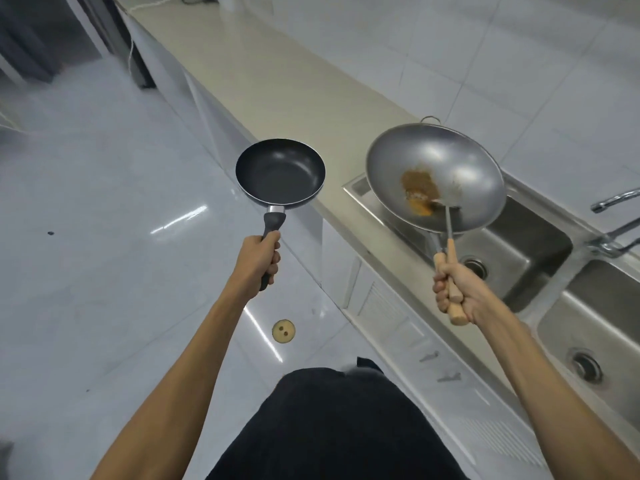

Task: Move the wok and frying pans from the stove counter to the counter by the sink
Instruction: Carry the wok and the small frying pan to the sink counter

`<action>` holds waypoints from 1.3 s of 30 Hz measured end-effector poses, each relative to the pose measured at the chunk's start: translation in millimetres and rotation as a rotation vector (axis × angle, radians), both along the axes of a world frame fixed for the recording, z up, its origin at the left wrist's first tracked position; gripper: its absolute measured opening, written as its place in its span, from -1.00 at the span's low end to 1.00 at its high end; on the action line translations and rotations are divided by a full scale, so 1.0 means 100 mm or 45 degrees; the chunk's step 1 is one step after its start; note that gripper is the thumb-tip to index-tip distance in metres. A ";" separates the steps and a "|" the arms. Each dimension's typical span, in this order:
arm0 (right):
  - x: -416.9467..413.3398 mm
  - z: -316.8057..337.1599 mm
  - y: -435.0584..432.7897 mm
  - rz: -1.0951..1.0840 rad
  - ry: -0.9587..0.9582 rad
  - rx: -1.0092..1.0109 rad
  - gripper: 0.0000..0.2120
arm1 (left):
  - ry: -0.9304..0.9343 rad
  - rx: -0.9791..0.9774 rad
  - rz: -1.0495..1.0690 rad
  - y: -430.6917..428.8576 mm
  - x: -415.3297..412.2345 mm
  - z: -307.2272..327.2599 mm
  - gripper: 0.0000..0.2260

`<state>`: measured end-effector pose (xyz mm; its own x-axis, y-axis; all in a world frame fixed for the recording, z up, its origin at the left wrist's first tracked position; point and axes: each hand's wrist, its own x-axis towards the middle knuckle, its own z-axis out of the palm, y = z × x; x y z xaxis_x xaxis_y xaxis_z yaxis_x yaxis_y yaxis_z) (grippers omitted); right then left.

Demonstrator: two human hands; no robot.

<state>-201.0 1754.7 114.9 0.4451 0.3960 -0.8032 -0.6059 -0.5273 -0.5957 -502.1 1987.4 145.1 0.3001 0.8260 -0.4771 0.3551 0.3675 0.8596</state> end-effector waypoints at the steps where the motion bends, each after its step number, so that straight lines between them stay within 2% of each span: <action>1: -0.03 0.00 0.12 -0.036 0.002 0.013 -0.81 | 0.010 -0.003 -0.035 0.16 -0.01 0.00 -0.77; 9: -0.08 -0.05 0.90 -0.217 -0.047 -0.057 -0.76 | 0.012 -0.099 -0.262 1.20 0.19 -0.16 -0.79; 13: -0.05 -0.04 1.11 -0.253 -0.049 -0.040 -0.86 | 0.001 -0.114 -0.302 1.48 0.36 -0.20 -0.80; 14: -0.04 -0.08 1.18 -0.293 -0.061 -0.028 -0.83 | 0.012 -0.118 -0.333 1.61 0.44 -0.24 -0.80; 15: -0.03 -0.12 1.25 -0.335 -0.055 -0.046 -0.63 | 0.022 -0.117 -0.366 1.74 0.52 -0.26 -0.80; 17: -0.02 -0.13 1.42 -0.362 -0.047 -0.032 -0.80 | 0.028 -0.115 -0.432 2.00 0.69 -0.27 -0.80; 22: 0.01 -0.18 1.82 -0.511 0.021 -0.075 -0.74 | 0.028 -0.131 -0.559 2.62 1.03 -0.27 -0.79; 25: 0.01 -0.16 2.04 -0.557 0.035 -0.056 -0.82 | 0.023 -0.142 -0.601 2.91 1.23 -0.30 -0.79; 32: -0.07 -0.05 2.40 -0.702 0.093 -0.058 -0.81 | 0.000 -0.228 -0.635 3.25 1.74 -0.41 -0.80; 33: -0.08 -0.02 2.44 -0.712 0.088 -0.054 -0.75 | -0.001 -0.230 -0.647 3.29 1.80 -0.43 -0.81; 36: -0.09 0.00 2.55 -0.754 0.041 -0.058 -0.37 | 0.008 -0.232 -0.708 3.42 1.96 -0.48 -0.80; 39: -0.07 -0.02 2.68 -0.807 0.065 -0.051 -0.32 | 0.010 -0.244 -0.774 3.62 2.11 -0.51 -0.79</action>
